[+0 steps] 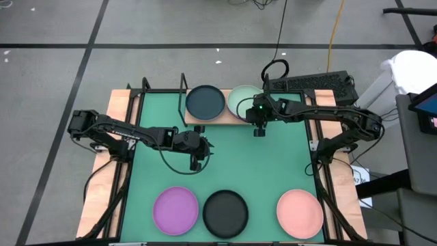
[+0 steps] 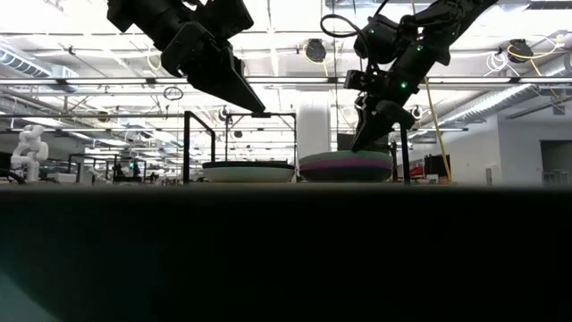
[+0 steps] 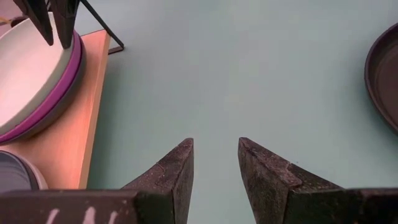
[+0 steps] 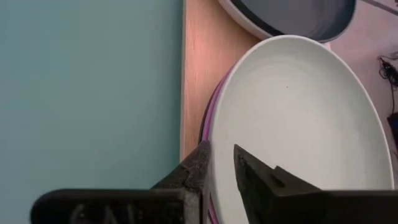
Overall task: Place and stack plates onto a shelf
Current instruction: Stack the light green plate on top of the purple plate on the shelf, then stack the purple plate on top of the dark blue plate on the shelf
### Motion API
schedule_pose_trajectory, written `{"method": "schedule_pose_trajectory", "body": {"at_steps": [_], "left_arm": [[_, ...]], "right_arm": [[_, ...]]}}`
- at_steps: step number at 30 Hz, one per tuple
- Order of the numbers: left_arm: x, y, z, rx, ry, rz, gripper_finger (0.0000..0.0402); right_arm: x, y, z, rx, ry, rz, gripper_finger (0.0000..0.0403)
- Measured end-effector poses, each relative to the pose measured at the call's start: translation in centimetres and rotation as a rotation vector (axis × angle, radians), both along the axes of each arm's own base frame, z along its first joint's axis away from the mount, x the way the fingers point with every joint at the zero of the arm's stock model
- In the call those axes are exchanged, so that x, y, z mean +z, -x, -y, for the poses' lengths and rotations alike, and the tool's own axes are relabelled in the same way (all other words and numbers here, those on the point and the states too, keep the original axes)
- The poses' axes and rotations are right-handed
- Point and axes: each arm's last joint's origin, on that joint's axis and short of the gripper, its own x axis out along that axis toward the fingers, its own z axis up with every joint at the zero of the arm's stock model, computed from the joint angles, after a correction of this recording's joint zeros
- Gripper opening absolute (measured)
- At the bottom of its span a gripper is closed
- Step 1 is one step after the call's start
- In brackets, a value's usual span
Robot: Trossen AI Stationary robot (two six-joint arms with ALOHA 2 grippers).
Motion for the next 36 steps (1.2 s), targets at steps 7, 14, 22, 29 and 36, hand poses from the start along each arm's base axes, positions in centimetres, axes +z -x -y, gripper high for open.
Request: {"method": "schedule_pose_trajectory", "body": {"at_steps": [7,14,22,29,36], "left_arm": [[0.0,0.0,0.0,0.000,0.000,0.000,0.0134],[0.0,0.0,0.0,0.006,0.007,-0.004,0.0134],[0.0,0.0,0.2,0.027,0.104,0.003,0.0134],[0.0,0.2,2.2,-0.028,0.143,-0.003,0.0134],[0.1,0.8,5.9,-0.128,0.188,-0.003,0.0134]], "right_arm": [[-0.1,0.0,-0.1,0.013,-0.034,0.001,0.0053],[0.7,0.2,-1.3,0.015,-0.075,0.035,0.0036],[4.3,1.3,-5.9,0.077,-0.130,0.166,0.0031],[5.0,1.9,-10.1,0.133,-0.240,0.174,0.0031],[4.9,2.1,-13.6,0.208,-0.312,0.145,0.0031]]}}
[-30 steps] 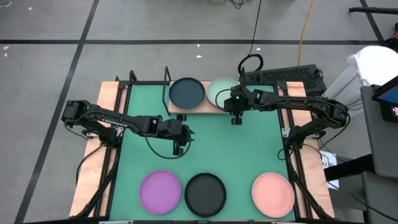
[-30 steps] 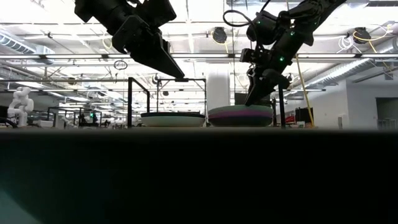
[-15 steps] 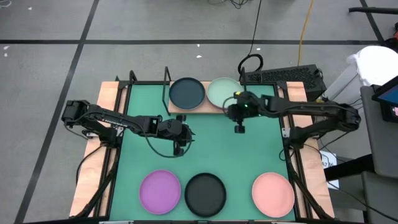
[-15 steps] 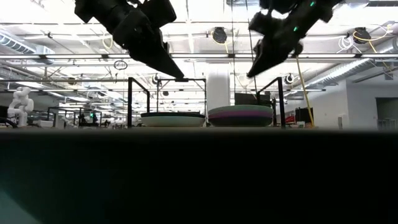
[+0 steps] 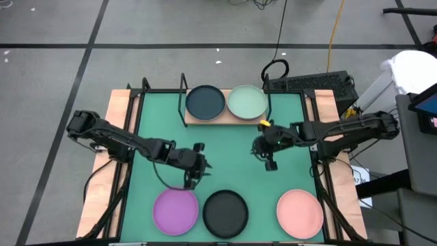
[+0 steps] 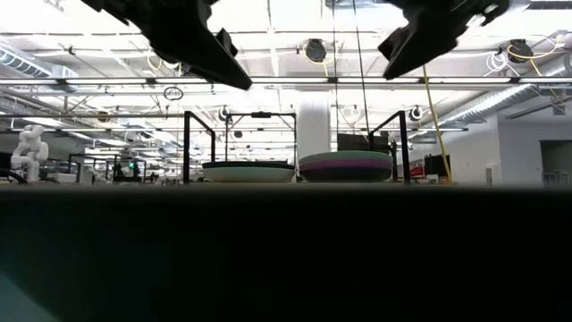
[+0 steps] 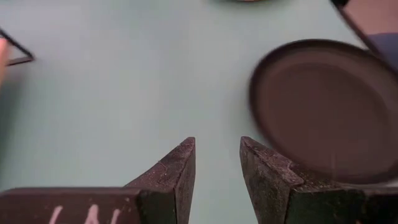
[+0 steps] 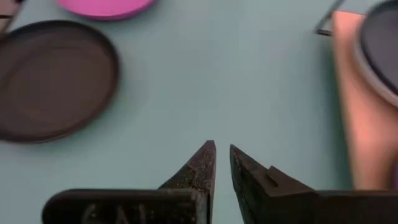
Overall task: Place and stack plates onto a shelf
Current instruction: Stack the purple plate on top of the dark blue plate on the shelf
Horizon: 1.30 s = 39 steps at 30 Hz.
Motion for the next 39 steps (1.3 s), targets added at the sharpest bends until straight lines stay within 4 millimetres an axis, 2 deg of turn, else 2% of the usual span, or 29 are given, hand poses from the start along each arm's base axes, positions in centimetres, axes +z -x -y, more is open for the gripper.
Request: {"method": "schedule_pose_trajectory", "body": {"at_steps": [8,17,28,39], "left_arm": [[-0.1,1.4,3.9,-0.088,0.052,-0.027,0.0134],[-0.1,2.8,7.0,-0.114,0.108,-0.042,0.0134],[0.1,3.6,8.6,-0.113,0.102,-0.015,0.0134],[-1.3,5.6,9.2,-0.010,0.120,-0.217,0.0135]], "right_arm": [[-0.6,0.6,-2.9,0.119,-0.002,-0.012,0.0031],[-2.5,1.8,-3.7,0.114,-0.028,-0.128,0.0031],[-2.2,1.4,-3.8,0.113,-0.036,-0.073,0.0031],[-2.1,1.4,-3.8,0.099,-0.050,-0.072,0.0031]]}}
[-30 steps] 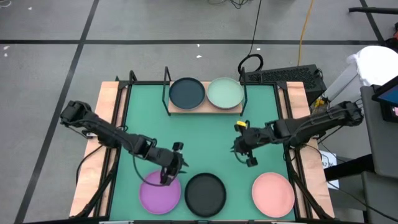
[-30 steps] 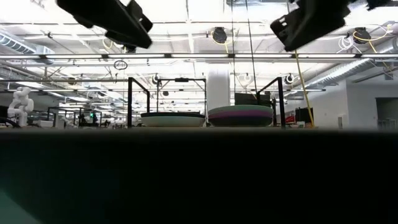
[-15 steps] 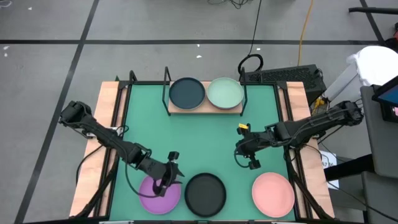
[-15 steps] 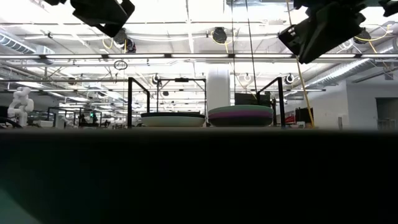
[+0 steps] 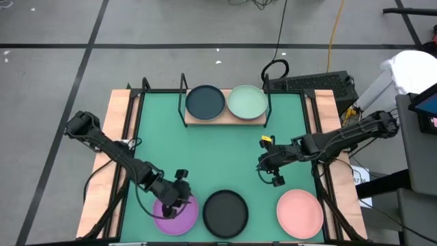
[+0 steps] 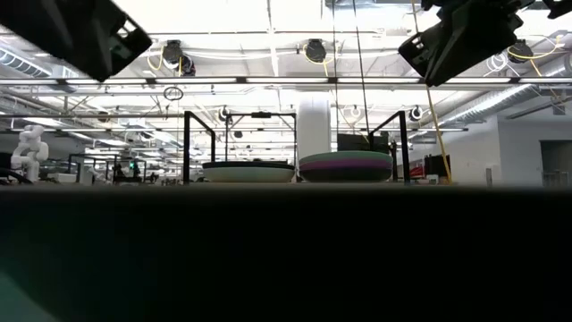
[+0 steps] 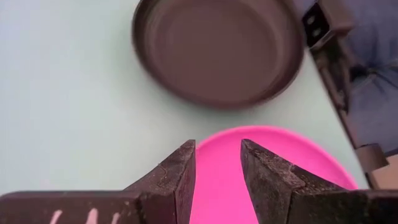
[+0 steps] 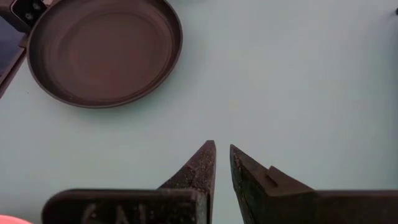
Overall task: Place and stack plates onto a shelf
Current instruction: Stack the purple plate on top of the dark blue plate on the shelf
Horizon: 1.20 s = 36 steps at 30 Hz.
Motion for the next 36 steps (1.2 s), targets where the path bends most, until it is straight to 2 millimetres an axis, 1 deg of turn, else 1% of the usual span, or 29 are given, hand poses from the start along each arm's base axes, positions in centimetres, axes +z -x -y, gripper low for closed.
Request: {"method": "schedule_pose_trajectory", "body": {"at_steps": [7,11,13,19,23,28,32,34,36], "left_arm": [[-0.9,1.1,-0.7,0.097,-0.038,-0.153,0.0135],[-1.2,1.5,-1.0,0.150,-0.053,-0.200,0.0137],[-1.8,1.6,-1.3,0.184,-0.040,-0.216,0.0150],[-4.8,3.2,-2.6,0.298,-0.041,-0.309,0.0223],[-6.3,3.9,-3.4,0.357,-0.040,-0.344,0.0246],[-7.2,4.0,-3.8,0.372,0.018,-0.332,0.0248],[-7.5,4.2,-3.9,0.361,0.009,-0.339,0.0244],[-7.5,4.2,-3.8,0.344,0.004,-0.338,0.0228],[-7.5,4.1,-3.7,0.325,0.008,-0.331,0.0200]], "right_arm": [[0.0,0.0,0.0,0.000,-0.001,0.000,0.0031],[0.0,0.0,0.0,0.000,-0.001,0.000,0.0031],[0.0,0.0,0.0,0.000,-0.001,0.000,0.0031],[0.0,0.0,0.0,0.000,-0.001,0.000,0.0031],[0.0,0.0,0.0,0.000,-0.001,0.000,0.0031],[0.1,-0.1,0.0,0.000,-0.003,0.010,0.0031],[0.1,-0.1,0.0,0.000,-0.004,0.015,0.0031],[0.1,-0.1,0.0,0.000,-0.004,0.014,0.0031],[0.1,-0.1,0.0,0.000,-0.004,0.015,0.0031]]}}
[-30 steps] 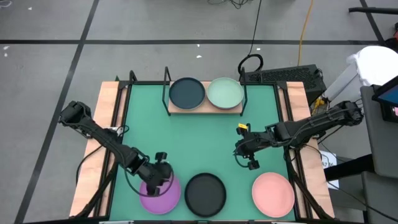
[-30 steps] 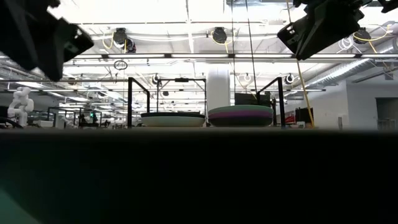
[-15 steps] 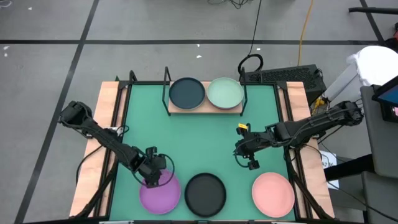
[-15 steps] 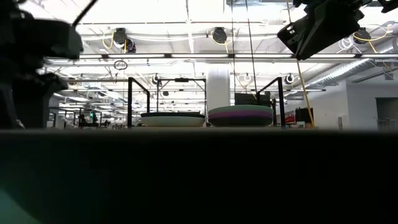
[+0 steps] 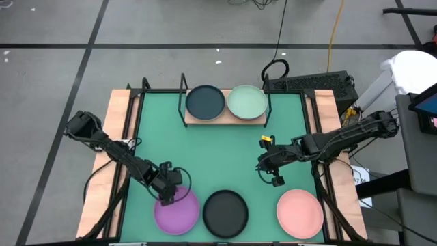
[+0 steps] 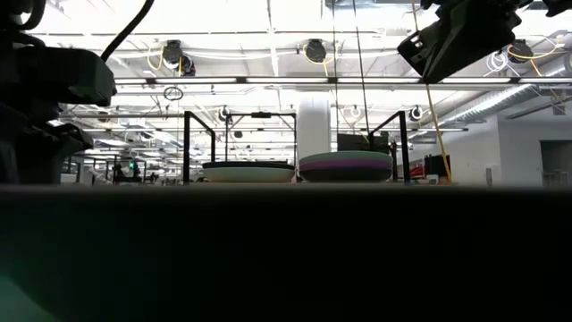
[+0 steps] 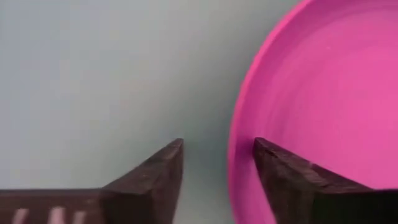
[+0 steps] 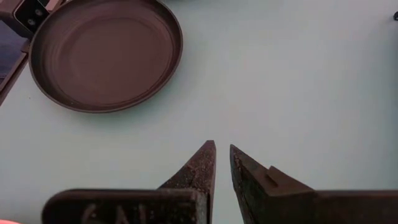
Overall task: Place and stack plates onto a shelf
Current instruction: Stack the purple plate on top of the dark blue plate on the shelf
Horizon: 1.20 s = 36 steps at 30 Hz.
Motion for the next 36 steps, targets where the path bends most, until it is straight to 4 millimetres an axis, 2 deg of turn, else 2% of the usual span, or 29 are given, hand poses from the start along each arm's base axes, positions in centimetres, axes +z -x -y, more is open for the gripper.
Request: {"method": "schedule_pose_trajectory", "body": {"at_steps": [7,9,15,25,31,36], "left_arm": [[0.3,-0.8,0.2,-0.067,0.043,0.064,0.0050],[0.6,-1.2,0.1,-0.063,0.032,0.084,0.0019],[2.3,-3.3,-1.2,0.019,0.000,0.161,0.0014],[6.5,-6.2,-3.8,-0.015,-0.121,0.138,0.0012],[8.9,-7.8,-6.6,0.158,-0.137,0.151,0.0012],[10.3,-8.8,-8.8,0.181,-0.164,0.187,0.0012]], "right_arm": [[0.0,0.0,0.0,0.001,0.001,0.000,0.0031],[0.0,0.0,0.0,0.004,0.003,0.001,0.0031],[0.2,-0.2,-0.1,0.027,0.017,0.036,0.0031],[0.2,-0.2,-0.1,0.033,0.023,0.036,0.0031],[0.2,-0.2,-0.1,0.033,0.023,0.036,0.0031],[0.2,-0.2,-0.1,0.033,0.023,0.036,0.0031]]}}
